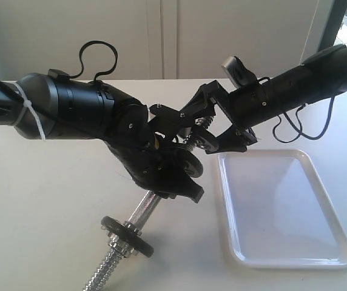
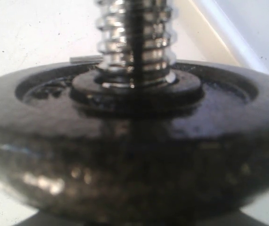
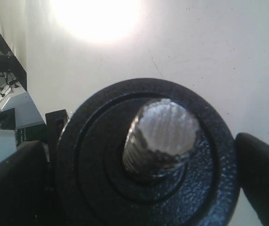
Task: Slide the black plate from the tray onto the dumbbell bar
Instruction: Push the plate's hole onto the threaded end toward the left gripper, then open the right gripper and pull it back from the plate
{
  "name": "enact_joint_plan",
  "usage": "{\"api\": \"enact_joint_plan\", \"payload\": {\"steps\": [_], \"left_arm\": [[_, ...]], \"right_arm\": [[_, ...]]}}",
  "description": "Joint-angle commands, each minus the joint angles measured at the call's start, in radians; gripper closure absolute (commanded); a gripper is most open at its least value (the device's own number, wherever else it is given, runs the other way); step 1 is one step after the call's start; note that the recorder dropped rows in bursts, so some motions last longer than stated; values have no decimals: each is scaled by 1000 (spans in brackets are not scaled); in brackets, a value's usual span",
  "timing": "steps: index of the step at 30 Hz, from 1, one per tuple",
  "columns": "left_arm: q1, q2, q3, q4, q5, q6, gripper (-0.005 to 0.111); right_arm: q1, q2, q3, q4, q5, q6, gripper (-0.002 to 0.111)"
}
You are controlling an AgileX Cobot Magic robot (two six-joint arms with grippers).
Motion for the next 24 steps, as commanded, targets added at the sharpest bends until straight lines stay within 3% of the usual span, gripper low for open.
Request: {"api": "enact_joint_plan", "payload": {"steps": [1,24], "left_arm": [[-5,-61,-23,-11,-80,10,107],[-5,-61,-23,-11,-82,10,107]], "right_arm": [[-3,-15,-9,80,31,-43,3],[-57,-15,-9,84,31,-55,3]]}}
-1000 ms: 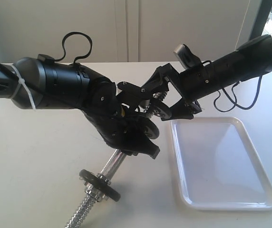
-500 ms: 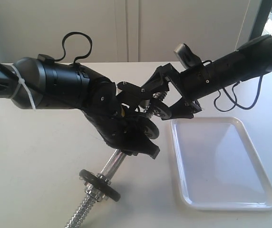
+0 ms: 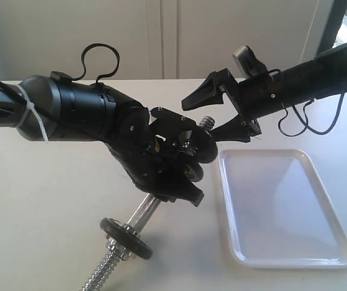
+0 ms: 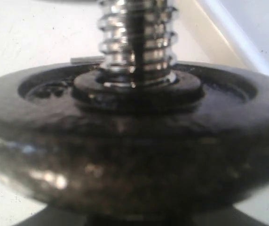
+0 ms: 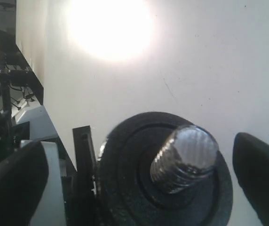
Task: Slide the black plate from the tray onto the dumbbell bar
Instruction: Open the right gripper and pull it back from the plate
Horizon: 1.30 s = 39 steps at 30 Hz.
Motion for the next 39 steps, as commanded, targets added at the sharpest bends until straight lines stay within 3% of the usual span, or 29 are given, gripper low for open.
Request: {"api": "enact_joint_plan", "payload": {"steps": [1,15,18,25,27,39], "left_arm": [[-5,-61,-25,-11,-88,8,107],[-5,-61,-25,-11,-90,8,107],[-5,-61,-25,-11,-90,8,107],[-5,-61,-25,-11,-92,8,107],[-5,-61,-25,-11,-92,8,107],[-5,-61,-25,-11,-100,3,107]], "right_arm": [[-15,-13,-7,17,18,-13,3],[-15,-13,-7,15,18,-42,4],[-20,-13,-7,15,18,-44,13],[-48,-13,-7,8,18,-36,65],[-55,-13,-7,-10,18,-33,74],[-111,-13,-7,-38,18,25,78]]}}
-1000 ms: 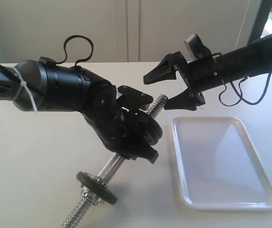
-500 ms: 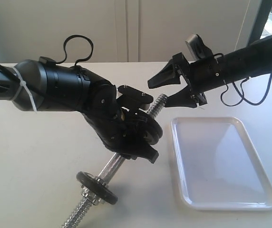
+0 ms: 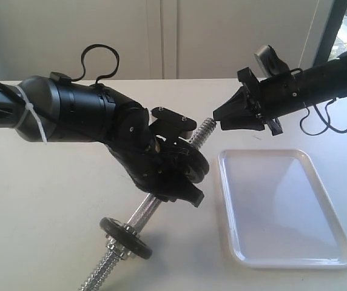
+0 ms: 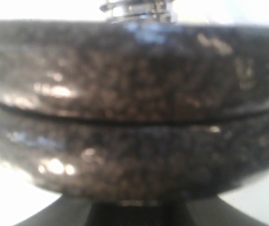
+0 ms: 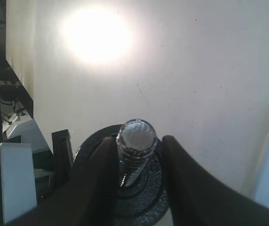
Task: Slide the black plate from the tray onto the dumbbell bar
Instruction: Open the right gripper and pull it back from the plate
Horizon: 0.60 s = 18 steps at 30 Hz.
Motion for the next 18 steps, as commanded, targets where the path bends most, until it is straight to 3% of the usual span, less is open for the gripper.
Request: {"api": "enact_joint_plan", "payload": {"steps": [1,10,15,18], "left_arm": [[-2,-61,-31,-9,-89,-10,107],[-2,-52,-31,-9,-120,-59,107],[-2,-31,-31,-9,-135,-76,107],[-2,-27,-31,-9,-151,-91,107]], "right_arm": [[-24,-12,-7,14,11,15,78],[-31,-12,-7,21,11,15,88],[-31,-12,-7,43,11,-4,108],[-31,-12,-7,43,11,-11,108]]}}
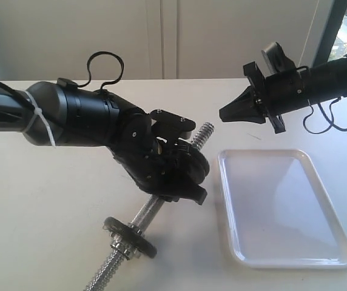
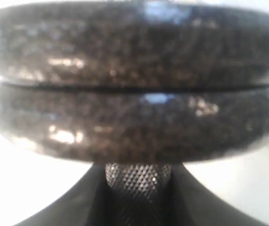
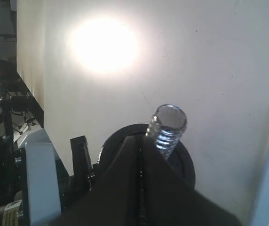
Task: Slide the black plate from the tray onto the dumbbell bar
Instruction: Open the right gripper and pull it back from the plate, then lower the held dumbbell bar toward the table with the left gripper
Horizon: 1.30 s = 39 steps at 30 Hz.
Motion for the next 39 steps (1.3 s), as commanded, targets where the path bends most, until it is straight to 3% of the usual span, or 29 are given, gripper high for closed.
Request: {"api": "enact_joint_plan", "payload": {"steps": [1,31,39], "left_arm": [[-2,-52,-31,-13,-115,-23,107],[25,-6,-31,-13,-94,-164,107],[26,-6,-31,-13,-115,-279,93]], "right_arm": [[-11,-12,-7,12,7,-21,108],[-11,-12,-7,23,7,-21,108],[-11,-12,-7,23,7,-21,108]]}}
